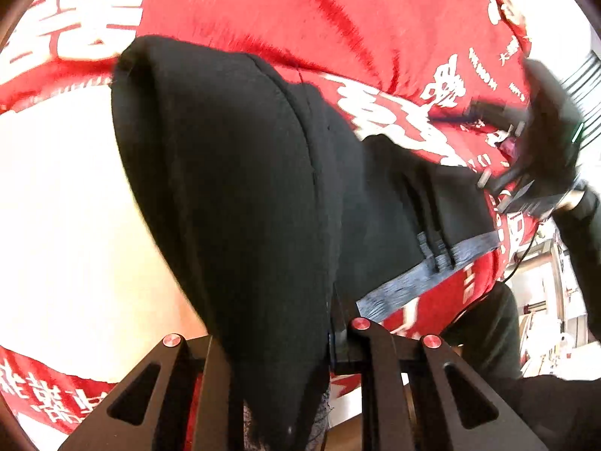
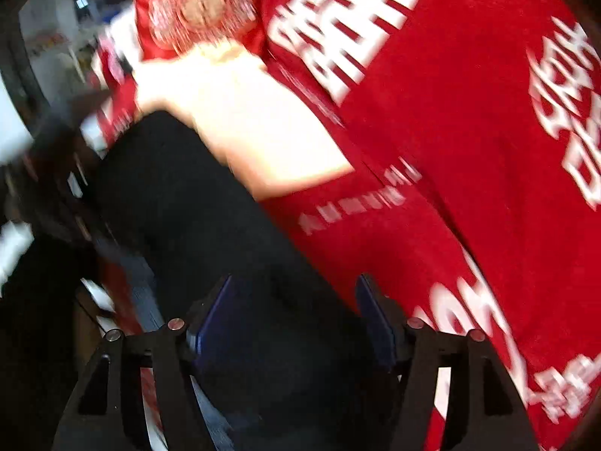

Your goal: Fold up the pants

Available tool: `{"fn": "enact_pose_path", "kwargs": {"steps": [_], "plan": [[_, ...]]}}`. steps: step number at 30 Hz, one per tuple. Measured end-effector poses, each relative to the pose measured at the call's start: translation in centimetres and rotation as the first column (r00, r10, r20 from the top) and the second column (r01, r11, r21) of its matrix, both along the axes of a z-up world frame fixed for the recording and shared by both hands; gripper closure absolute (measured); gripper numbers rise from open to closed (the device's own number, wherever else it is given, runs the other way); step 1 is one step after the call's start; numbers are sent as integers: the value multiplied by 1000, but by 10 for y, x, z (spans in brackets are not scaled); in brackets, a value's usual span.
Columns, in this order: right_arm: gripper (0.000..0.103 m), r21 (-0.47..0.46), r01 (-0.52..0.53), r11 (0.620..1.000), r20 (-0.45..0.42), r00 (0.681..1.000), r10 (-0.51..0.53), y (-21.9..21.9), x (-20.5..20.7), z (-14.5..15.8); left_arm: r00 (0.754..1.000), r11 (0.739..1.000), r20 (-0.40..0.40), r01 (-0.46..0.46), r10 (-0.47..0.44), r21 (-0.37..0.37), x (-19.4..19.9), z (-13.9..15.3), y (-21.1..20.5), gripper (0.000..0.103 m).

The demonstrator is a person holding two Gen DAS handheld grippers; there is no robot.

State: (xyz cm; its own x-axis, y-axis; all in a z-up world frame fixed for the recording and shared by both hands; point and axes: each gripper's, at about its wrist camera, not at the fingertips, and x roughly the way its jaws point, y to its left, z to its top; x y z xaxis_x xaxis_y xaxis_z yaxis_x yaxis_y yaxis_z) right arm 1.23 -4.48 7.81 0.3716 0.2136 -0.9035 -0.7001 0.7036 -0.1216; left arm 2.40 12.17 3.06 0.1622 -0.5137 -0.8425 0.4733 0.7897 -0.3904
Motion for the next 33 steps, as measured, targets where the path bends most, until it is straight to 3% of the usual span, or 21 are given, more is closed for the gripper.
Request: {"fn": "enact_pose_path", "kwargs": {"steps": [5, 7, 8, 9, 11, 12, 17, 20, 25, 29, 33], "plan": [[32, -130, 15, 991, -4, 1000, -16, -19, -32, -45, 1000, 999, 20, 9, -10, 51, 4, 26, -26, 83], [33, -115, 11, 993, -66, 998, -19, -10, -34, -75, 1000, 996, 19, 15, -17, 86, 2, 30, -38, 83], [33, -155, -8, 988, -89, 996, -6, -3, -36, -93, 1000, 994, 25, 12, -14, 108, 1, 34, -43, 83], [32, -192, -36, 981, -34, 999, 30, 5, -42, -104, 999, 993, 29, 10, -14, 118, 2, 40, -42, 83], [32, -175, -34, 984, 7, 999, 36, 8, -43, -93, 1000, 992, 22, 8, -11, 128, 1, 47, -50, 84], [32, -168, 0, 986, -1, 1000, -1, 4, -41, -85, 1000, 991, 23, 11, -14, 133, 0, 50, -55, 84], [28, -56, 180, 982, 140, 975, -171, -56, -62, -35, 998, 989, 30, 49, -54, 140, -7, 74, -85, 84], [28, 35, 319, 947, 167, 933, -320, -110, -88, -18, 995, 985, 36, 92, -98, 145, -15, 92, -118, 84], [28, 114, 474, 873, 174, 855, -488, -162, -126, -14, 985, 972, 33, 162, -170, 169, -24, 111, -184, 84], [28, 155, 555, 817, 159, 802, -575, -198, -160, -12, 974, 951, 9, 220, -227, 215, -30, 110, -253, 84], [28, 196, 610, 768, 151, 755, -638, -223, -181, -11, 961, 918, -27, 272, -276, 287, -41, 89, -320, 84]]}}
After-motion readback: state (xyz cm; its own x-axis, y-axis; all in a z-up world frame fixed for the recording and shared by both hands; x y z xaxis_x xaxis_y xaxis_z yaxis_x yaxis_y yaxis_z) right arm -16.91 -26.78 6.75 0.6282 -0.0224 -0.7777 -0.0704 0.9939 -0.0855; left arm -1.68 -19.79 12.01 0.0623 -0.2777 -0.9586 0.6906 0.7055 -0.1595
